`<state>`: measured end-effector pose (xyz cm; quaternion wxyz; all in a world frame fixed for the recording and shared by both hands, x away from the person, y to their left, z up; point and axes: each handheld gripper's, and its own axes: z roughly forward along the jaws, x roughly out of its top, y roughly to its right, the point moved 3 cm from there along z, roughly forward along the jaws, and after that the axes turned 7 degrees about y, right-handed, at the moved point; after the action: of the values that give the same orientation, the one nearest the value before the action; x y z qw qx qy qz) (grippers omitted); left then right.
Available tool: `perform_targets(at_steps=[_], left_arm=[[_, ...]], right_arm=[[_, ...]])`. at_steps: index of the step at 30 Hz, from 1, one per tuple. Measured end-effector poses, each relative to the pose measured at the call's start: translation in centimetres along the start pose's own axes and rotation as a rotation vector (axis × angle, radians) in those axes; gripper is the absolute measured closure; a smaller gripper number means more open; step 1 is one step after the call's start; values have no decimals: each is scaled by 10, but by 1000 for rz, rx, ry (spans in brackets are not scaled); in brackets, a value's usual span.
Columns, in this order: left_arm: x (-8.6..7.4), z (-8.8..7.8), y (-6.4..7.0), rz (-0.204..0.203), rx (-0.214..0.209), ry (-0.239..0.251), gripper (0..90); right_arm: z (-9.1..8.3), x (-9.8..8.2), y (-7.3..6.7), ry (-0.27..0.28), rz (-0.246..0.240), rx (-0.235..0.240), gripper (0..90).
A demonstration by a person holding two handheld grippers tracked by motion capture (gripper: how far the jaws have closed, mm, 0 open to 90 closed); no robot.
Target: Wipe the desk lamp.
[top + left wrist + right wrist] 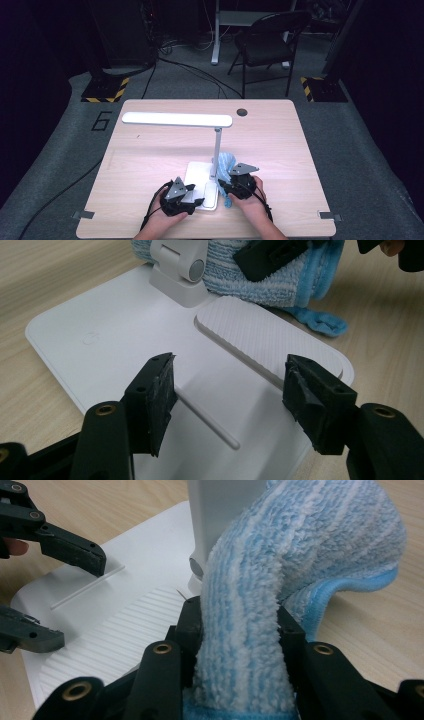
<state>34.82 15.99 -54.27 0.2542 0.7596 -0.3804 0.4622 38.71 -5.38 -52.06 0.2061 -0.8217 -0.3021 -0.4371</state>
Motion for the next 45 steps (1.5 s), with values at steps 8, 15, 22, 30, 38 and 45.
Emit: perform_targets(at_steps=[8,15,22,30,38,45], left_arm=[[0,0,1,-2,-3,1,378],[0,0,-1,14,0,-1,381],[0,0,-1,13,0,-2,381],[0,0,-1,12,-1,-1,381],[0,0,-1,11,0,-1,381],[0,0,-1,13,2,0,381]], right_arm=[[-2,4,-1,20,33,23,660],[-6,9,-2,41,32,27,662],[-9,12,-2,58,21,30,663],[-19,22,-3,75,15,40,663],[-26,32,-2,87,8,49,662],[-30,39,-1,77,6,63,662]])
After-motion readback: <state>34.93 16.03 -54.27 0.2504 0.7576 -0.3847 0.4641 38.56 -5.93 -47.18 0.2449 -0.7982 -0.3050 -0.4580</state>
